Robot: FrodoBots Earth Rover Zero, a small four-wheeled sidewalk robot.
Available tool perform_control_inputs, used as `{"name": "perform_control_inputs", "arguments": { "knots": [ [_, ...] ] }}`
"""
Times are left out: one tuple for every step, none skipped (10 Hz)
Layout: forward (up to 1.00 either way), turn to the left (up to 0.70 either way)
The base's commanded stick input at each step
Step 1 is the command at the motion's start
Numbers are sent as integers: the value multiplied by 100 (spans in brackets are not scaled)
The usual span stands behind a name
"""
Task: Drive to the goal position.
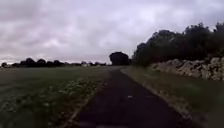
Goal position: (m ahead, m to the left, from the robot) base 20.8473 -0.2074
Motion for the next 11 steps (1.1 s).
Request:
{"name": "perform_control_inputs", "arguments": {
  "knots": [
    [85,0],
    [85,0],
    [85,0],
    [85,0],
    [85,0],
    [85,0],
    [85,0],
    [85,0],
    [85,0],
    [85,0],
    [85,-1]
  ]
}}
